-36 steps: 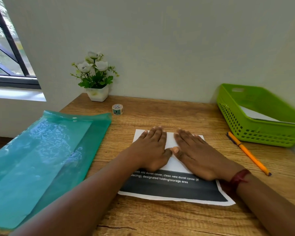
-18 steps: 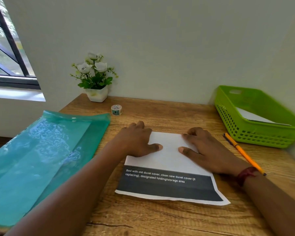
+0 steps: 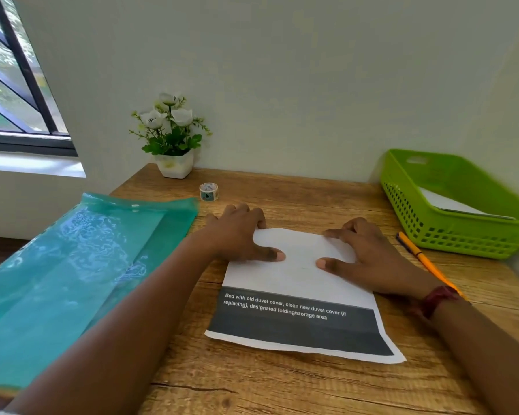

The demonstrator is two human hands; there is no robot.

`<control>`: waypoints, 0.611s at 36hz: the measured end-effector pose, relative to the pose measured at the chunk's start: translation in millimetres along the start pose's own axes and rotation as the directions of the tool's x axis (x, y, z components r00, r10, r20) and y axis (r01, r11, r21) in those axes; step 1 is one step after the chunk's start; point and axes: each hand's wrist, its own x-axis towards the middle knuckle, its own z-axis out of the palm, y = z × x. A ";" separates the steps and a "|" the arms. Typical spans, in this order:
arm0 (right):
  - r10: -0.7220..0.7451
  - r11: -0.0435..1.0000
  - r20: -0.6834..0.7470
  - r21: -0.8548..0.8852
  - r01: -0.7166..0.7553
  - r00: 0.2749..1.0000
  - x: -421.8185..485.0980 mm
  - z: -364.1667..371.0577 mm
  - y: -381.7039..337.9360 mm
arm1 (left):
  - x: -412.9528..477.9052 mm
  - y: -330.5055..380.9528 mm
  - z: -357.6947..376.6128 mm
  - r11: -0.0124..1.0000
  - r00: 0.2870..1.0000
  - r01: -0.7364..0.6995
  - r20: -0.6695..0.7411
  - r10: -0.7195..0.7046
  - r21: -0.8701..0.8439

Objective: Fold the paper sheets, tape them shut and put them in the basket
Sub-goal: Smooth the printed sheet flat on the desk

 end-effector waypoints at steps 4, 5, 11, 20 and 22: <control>0.010 1.000 0.016 -0.008 -0.010 1.000 -0.2 0.8 -0.3 | 1.3 -2.9 1.5 0.999 1.000 -0.022 -0.012 0.022 -0.026; 0.014 1.000 0.023 -0.013 -0.013 1.000 -0.5 0.9 -0.7 | 1.8 -3.5 1.7 0.999 0.999 -0.028 -0.018 0.027 -0.027; -0.004 0.999 0.032 -0.035 0.006 0.999 -0.6 1.4 -0.8 | 2.1 -1.3 0.1 0.987 0.993 -0.083 -0.089 0.071 -0.134; -0.048 0.995 -0.099 0.083 0.057 0.994 -2.1 3.8 4.1 | -2.0 -3.1 -11.1 0.919 0.934 -0.244 -0.332 0.135 -0.310; -0.040 0.987 -0.158 0.147 0.064 0.987 -2.1 3.1 3.0 | -3.1 -2.7 -14.1 0.903 0.923 -0.264 -0.360 0.134 -0.339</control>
